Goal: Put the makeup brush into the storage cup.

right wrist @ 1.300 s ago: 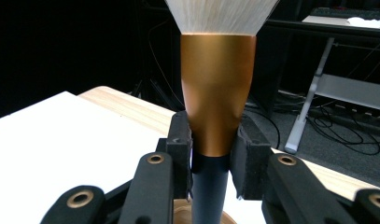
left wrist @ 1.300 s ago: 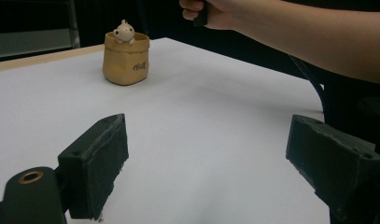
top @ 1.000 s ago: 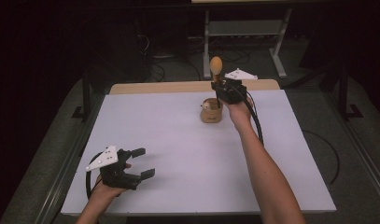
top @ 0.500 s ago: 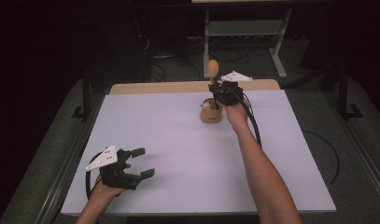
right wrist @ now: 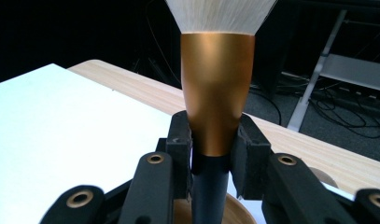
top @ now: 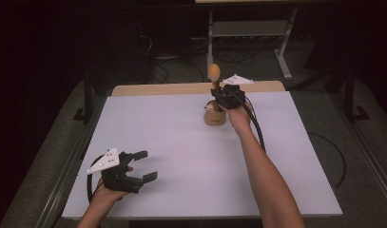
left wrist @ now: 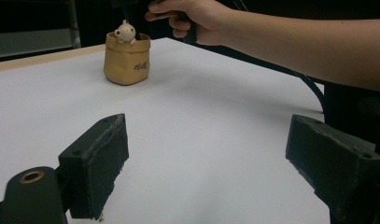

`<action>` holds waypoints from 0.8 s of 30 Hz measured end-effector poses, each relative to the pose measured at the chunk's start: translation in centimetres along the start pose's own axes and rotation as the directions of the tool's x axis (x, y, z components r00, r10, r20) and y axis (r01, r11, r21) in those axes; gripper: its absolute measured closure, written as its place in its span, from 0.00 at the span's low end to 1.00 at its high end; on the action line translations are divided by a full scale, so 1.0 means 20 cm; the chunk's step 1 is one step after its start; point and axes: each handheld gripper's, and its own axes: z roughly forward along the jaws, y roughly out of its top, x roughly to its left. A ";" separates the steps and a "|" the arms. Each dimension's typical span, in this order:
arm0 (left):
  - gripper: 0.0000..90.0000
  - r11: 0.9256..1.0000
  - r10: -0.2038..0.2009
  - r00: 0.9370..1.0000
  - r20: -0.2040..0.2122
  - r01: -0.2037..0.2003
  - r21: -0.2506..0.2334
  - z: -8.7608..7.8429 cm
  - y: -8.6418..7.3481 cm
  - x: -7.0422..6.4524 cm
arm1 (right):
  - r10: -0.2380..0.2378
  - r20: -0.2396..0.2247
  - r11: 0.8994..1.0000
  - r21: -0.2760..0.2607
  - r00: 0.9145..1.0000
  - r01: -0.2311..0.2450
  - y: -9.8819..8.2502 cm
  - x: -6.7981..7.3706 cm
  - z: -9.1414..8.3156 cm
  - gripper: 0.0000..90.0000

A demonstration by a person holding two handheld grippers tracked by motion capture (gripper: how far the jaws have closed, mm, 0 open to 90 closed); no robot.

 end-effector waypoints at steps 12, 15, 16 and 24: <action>0.14 1.000 -0.001 1.000 0.001 0.001 0.006 0.00 0.00 0.00 | 0.012 -0.009 1.000 0.026 1.000 -0.012 -0.02 0.00 0.02 0.71; 0.14 1.000 0.000 1.000 0.002 0.000 0.007 0.00 0.00 0.00 | 0.044 -0.034 0.999 0.002 0.998 -0.044 -0.02 -0.01 0.00 0.58; 0.14 1.000 0.000 1.000 0.002 0.000 0.006 0.00 0.00 0.00 | 0.046 -0.034 0.999 -0.001 0.998 -0.046 -0.01 -0.01 0.00 0.54; 0.14 1.000 0.003 1.000 0.005 -0.003 0.006 0.01 0.00 -0.01 | 0.075 -0.065 0.997 -0.013 0.995 -0.076 0.01 -0.02 -0.06 0.35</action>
